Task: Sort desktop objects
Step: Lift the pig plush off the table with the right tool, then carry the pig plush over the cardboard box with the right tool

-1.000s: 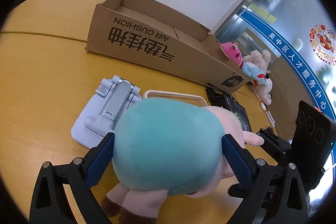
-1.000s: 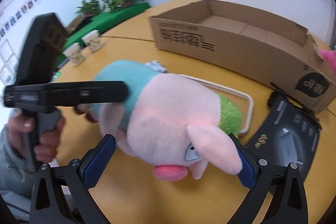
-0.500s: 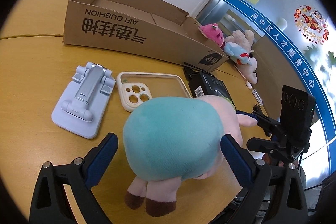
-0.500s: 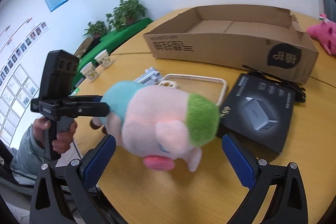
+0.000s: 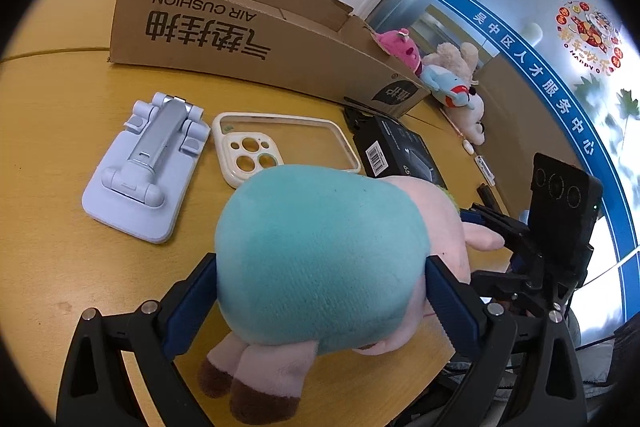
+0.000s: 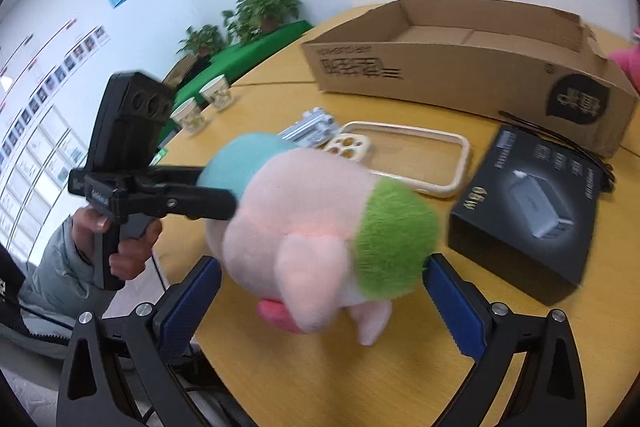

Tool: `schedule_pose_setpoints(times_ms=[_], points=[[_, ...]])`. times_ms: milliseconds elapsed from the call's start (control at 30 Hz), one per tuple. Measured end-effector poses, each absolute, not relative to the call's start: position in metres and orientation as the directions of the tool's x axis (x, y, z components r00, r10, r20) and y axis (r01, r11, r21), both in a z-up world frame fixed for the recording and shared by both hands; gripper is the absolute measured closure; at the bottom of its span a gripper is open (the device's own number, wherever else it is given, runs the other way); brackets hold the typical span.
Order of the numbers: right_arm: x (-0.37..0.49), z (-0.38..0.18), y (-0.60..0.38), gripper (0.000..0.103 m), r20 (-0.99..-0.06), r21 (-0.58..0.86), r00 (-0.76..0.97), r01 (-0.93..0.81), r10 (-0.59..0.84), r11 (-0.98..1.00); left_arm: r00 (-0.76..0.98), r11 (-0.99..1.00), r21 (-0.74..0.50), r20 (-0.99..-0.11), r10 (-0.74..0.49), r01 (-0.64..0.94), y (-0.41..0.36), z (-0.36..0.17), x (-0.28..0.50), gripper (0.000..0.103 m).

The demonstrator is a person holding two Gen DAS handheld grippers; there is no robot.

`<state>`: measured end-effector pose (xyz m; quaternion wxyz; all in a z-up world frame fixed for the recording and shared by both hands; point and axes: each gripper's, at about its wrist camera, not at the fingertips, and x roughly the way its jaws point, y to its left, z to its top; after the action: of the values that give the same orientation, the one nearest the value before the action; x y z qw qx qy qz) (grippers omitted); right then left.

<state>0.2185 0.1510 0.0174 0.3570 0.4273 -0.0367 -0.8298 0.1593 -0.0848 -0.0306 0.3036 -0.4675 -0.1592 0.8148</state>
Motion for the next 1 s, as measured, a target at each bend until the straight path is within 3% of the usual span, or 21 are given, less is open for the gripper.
schedule_pose_setpoints(times_ms=[167,233,433,633,867,1000], points=[[0.201,0.004,0.154,0.002,-0.684,0.415,-0.387,0.49,-0.618,-0.766,-0.398,-0.795,-0.493,-0.69,0.605,-0.354,-0.076,-0.028,0.155,0.007],[0.199,0.003,0.144,0.01,-0.686,0.408,-0.378,0.508,-0.621,-0.759,-0.405,-0.797,-0.487,-0.688,0.602,-0.358,-0.077,-0.025,0.156,0.012],[0.196,0.014,0.138,0.02,-0.67,0.417,-0.381,0.517,-0.637,-0.747,-0.443,-0.805,-0.48,-0.673,0.593,-0.348,-0.083,-0.009,0.151,0.017],[0.173,0.063,0.137,0.02,-0.581,0.408,-0.442,0.569,-0.684,-0.714,-0.568,-0.817,-0.393,-0.589,0.576,-0.422,-0.085,0.06,0.13,0.017],[0.115,0.156,0.132,0.02,-0.477,0.284,-0.555,0.636,-0.681,-0.717,-0.723,-0.839,-0.223,-0.429,0.541,-0.496,-0.074,0.158,0.079,0.017],[0.088,0.203,0.134,0.02,-0.424,0.222,-0.602,0.656,-0.677,-0.721,-0.759,-0.833,-0.189,-0.347,0.551,-0.519,-0.076,0.196,0.051,0.017]])
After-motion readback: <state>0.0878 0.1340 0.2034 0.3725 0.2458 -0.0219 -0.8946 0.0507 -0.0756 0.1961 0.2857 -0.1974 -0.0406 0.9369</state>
